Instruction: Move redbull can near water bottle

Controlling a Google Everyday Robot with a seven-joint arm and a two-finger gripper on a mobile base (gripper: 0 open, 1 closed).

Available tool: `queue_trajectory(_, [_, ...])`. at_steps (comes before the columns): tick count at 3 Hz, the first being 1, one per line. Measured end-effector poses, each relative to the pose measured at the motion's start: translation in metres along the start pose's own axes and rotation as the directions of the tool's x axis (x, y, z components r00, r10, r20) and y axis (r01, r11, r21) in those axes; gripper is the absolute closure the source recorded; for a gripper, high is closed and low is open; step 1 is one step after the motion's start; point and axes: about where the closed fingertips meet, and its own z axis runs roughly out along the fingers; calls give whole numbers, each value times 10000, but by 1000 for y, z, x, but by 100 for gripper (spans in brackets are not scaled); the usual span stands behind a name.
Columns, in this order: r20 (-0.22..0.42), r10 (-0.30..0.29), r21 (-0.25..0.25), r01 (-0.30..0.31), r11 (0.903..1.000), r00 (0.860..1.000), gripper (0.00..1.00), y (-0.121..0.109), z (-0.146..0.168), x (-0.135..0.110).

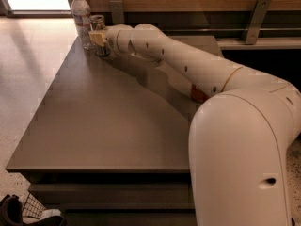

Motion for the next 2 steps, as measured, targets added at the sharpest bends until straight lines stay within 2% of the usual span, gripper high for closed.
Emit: queue_trajectory(2, [-2,16,-37,-16,10000,10000,57,3,3,2])
